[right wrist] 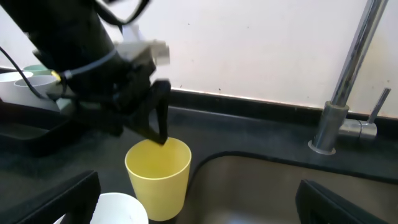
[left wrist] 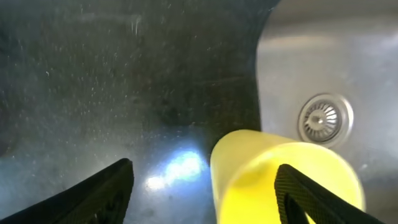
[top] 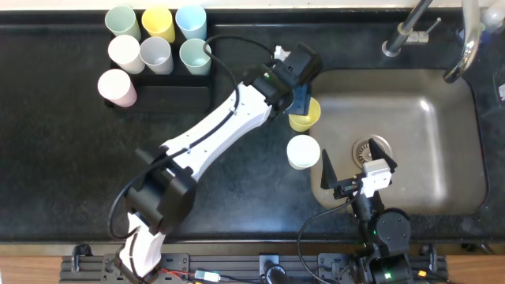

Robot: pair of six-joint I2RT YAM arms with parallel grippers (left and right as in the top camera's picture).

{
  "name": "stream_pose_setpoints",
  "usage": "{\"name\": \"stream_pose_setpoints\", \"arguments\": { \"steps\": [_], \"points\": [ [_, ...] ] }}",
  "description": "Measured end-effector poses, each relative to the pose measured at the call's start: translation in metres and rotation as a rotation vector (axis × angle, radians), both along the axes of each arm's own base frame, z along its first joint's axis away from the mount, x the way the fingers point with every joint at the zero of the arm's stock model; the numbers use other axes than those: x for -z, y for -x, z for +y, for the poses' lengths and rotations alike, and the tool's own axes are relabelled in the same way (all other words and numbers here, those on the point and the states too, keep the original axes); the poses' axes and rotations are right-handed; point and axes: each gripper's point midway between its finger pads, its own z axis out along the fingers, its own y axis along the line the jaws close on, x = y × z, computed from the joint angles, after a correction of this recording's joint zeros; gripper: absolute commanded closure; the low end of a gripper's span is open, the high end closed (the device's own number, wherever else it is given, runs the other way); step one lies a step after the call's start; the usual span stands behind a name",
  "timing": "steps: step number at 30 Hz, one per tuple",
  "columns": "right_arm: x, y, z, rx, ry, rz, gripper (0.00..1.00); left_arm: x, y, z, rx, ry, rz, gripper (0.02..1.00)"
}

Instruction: Store Cups

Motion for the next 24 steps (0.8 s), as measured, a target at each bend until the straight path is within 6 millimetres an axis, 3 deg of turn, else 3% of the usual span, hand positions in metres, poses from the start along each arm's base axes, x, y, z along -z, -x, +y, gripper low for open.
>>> {"name": "stream_pose_setpoints", "arguments": {
  "steps": [3,5,7,10,19,22,24],
  "points": [
    [0.0,0.0,0.0,0.0,0.0,0.0,0.003,0.011,0.001,-0.001,-0.01,-0.005,0.023,0.371],
    [0.0,0.0,0.0,0.0,0.0,0.0,0.005,0.014,0.003,-0.002,-0.017,-0.004,0.033,0.542],
    [0.0,0.0,0.0,0.0,0.0,0.0,0.003,0.015,0.004,-0.004,-0.024,0.002,0.04,0.774],
    [0.0,0.0,0.0,0.0,0.0,0.0,0.005,0.015,0.006,-0.006,-0.027,0.008,0.044,0.972],
    [0.0,0.0,0.0,0.0,0.0,0.0,0.003,0.012,0.005,0.001,-0.071,-0.016,0.026,0.985],
    [0.0,0.0,0.0,0.0,0.0,0.001,0.003,-0.008,0.005,0.029,-0.185,-0.068,-0.001,0.985],
    [0.0,0.0,0.0,0.0,0.001,0.001,0.007,-0.037,0.003,0.059,-0.303,-0.076,-0.037,0.985]
  ]
}}
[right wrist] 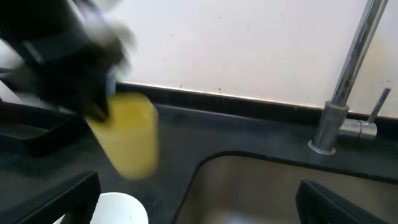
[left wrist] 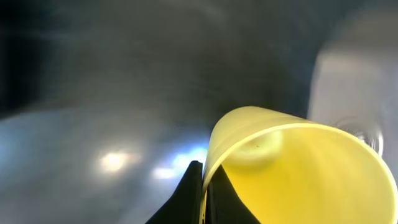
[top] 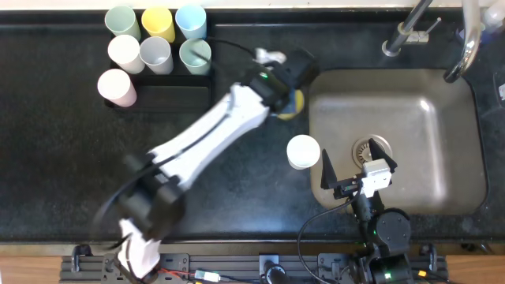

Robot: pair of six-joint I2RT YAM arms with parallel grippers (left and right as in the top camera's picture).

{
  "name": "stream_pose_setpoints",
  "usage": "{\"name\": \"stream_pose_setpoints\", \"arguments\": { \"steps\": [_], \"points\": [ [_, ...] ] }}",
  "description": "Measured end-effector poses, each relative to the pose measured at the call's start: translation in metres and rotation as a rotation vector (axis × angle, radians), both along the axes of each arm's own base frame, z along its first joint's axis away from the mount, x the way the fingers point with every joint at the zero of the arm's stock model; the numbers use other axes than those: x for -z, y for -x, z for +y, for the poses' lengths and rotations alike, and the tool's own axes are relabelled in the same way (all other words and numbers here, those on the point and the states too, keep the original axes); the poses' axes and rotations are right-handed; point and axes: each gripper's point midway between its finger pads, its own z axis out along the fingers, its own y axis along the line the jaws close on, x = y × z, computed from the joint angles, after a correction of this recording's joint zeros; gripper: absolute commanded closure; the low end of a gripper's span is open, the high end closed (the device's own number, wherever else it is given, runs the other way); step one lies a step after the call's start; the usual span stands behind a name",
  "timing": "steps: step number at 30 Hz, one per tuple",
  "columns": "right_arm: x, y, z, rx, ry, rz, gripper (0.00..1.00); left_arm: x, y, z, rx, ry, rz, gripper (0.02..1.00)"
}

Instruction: Store Cups

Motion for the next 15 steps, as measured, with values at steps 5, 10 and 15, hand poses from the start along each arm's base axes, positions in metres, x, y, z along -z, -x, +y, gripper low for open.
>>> {"name": "stream_pose_setpoints", "arguments": {
  "steps": [5,10,15],
  "points": [
    [0.0,0.0,0.0,0.0,0.0,0.0,0.003,-0.092,-0.009,0.129,-0.476,0.061,-0.147,0.982],
    [0.0,0.0,0.0,0.0,0.0,0.0,0.005,-0.113,-0.005,0.229,-0.938,0.142,-0.192,0.982],
    [0.0,0.0,0.0,0.0,-0.001,-0.001,0.005,-0.074,-0.007,0.256,-1.175,0.217,-0.109,0.982]
  ]
}}
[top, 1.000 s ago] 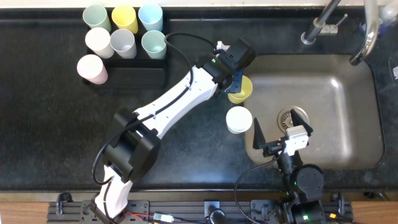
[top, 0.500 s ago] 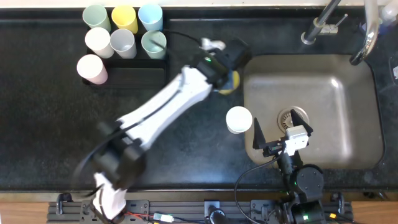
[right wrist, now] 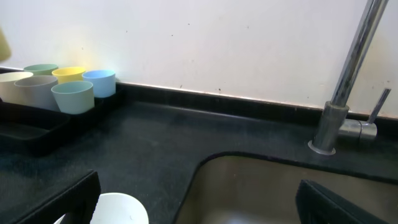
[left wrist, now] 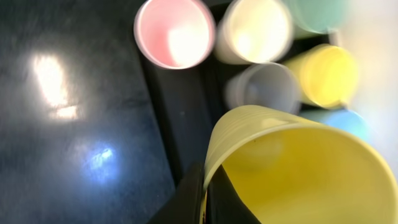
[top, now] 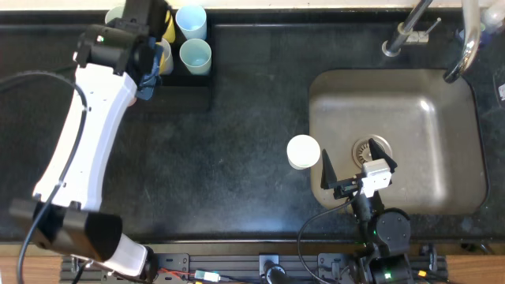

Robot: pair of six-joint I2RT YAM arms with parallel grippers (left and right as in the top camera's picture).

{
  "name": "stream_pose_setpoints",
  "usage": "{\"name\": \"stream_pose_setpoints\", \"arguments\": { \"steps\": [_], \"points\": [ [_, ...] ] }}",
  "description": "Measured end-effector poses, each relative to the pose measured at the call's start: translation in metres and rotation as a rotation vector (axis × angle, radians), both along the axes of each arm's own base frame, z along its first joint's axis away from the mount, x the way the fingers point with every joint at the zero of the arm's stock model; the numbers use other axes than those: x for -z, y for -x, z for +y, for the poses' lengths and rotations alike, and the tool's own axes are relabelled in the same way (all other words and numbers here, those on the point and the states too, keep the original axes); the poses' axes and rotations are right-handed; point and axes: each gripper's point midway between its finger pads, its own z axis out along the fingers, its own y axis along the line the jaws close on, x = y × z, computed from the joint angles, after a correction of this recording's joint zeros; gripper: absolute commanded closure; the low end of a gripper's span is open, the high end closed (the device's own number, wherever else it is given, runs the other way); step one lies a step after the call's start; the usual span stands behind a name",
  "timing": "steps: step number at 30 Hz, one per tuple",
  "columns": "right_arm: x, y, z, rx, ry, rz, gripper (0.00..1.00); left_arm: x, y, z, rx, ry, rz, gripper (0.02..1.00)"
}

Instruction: Store Cups

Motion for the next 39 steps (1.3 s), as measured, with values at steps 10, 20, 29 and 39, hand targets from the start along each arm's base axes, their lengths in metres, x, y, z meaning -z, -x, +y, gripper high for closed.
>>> {"name": "stream_pose_setpoints", "arguments": {
  "steps": [10,20,29,39],
  "points": [
    [0.0,0.0,0.0,0.001,0.0,0.0,0.003,0.048,0.004,0.004,-0.116,0.079,0.093,0.982],
    [0.0,0.0,0.0,0.0,0.001,0.001,0.005,0.079,-0.003,0.006,-0.147,0.078,0.158,0.978],
    [0.0,0.0,0.0,0.0,0.0,0.0,0.005,0.099,-0.01,0.01,-0.162,0.08,0.185,0.976],
    [0.0,0.0,0.0,0.0,0.0,0.0,0.003,0.111,-0.011,0.017,-0.182,0.081,0.21,0.952]
  ]
}}
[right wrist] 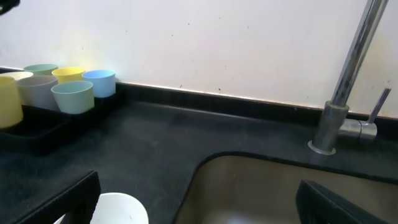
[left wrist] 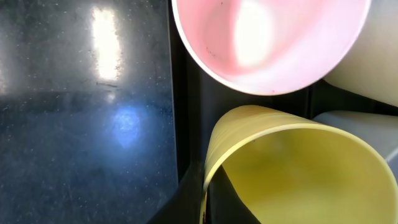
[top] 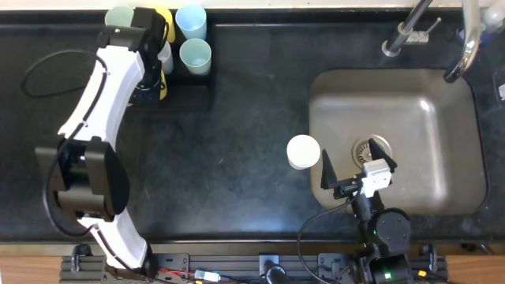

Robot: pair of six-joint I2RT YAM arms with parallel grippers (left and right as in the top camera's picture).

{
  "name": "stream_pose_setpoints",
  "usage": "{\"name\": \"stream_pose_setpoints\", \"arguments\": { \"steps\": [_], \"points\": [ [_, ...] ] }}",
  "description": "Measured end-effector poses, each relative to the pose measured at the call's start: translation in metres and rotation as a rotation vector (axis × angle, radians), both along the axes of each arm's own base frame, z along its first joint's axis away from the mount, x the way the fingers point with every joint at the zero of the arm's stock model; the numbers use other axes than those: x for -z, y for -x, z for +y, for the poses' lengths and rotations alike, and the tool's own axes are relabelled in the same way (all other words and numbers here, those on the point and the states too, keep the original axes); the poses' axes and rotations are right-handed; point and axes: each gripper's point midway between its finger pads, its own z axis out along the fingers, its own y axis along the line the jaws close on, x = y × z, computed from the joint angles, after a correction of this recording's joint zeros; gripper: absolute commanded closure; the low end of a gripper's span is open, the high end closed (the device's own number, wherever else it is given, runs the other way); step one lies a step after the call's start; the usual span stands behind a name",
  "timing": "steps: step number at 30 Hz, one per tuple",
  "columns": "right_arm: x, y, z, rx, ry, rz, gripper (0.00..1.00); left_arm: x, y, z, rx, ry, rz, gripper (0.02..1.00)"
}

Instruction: Store Cups

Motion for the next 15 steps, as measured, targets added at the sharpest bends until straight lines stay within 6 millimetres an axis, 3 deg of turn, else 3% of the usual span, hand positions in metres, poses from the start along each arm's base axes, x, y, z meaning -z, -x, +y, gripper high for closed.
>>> {"name": "stream_pose_setpoints", "arguments": {
  "steps": [3,12,15],
  "points": [
    [0.0,0.0,0.0,0.0,0.0,0.0,0.001,0.0057,0.0,-0.0017,0.001,0.008,0.014,0.893],
    [0.0002,0.0,0.0,0.0,0.0,0.001,0.003,0.0064,-0.0004,-0.0018,0.004,0.007,0.014,0.483],
    [0.0001,0.0,0.0,0.0,0.0,0.0,0.003,-0.0031,-0.0017,-0.0001,0.015,-0.022,-0.013,0.371]
  ]
}}
